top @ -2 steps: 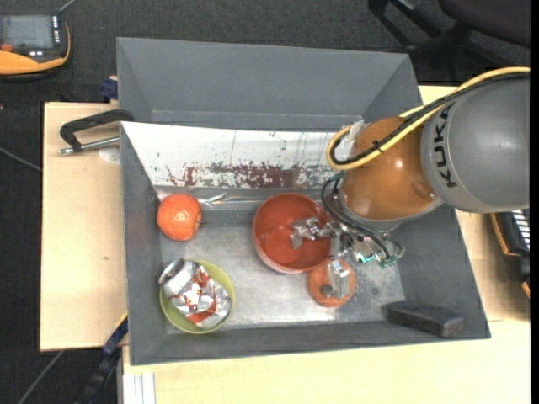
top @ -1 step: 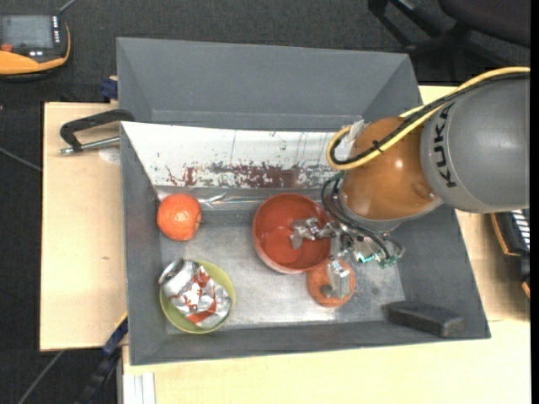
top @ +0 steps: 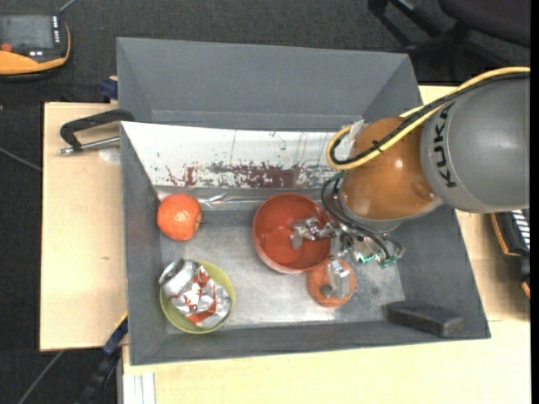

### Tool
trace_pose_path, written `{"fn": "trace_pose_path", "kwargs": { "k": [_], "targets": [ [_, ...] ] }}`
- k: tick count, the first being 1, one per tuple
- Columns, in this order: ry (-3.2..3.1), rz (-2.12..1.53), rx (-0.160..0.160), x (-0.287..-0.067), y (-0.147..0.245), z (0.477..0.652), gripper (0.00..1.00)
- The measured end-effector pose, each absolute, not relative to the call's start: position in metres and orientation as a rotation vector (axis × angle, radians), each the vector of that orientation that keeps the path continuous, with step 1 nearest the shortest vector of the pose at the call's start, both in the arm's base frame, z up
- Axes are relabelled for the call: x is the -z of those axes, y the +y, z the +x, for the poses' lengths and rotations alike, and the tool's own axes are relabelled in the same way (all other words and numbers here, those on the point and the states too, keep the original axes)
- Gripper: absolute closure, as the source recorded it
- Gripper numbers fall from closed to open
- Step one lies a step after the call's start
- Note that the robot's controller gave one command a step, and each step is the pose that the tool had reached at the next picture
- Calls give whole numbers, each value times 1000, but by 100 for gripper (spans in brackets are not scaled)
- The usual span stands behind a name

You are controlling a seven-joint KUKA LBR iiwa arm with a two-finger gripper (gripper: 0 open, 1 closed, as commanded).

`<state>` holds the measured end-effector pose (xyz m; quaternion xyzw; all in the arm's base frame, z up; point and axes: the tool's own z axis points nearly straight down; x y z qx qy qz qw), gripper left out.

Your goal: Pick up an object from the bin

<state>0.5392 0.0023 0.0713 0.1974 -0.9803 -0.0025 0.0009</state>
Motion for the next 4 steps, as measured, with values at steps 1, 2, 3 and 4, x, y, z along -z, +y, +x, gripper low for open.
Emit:
{"fn": "trace_pose_path", "kwargs": {
  "k": [1,2,3,4],
  "targets": [
    [-3079,623,10,-73,4,540,100],
    [-3079,620,8,-72,3,540,0],
    [-3089,617,14,-72,67,588,0],
    [-3062,601,9,-70,60,581,100]
  ]
}}
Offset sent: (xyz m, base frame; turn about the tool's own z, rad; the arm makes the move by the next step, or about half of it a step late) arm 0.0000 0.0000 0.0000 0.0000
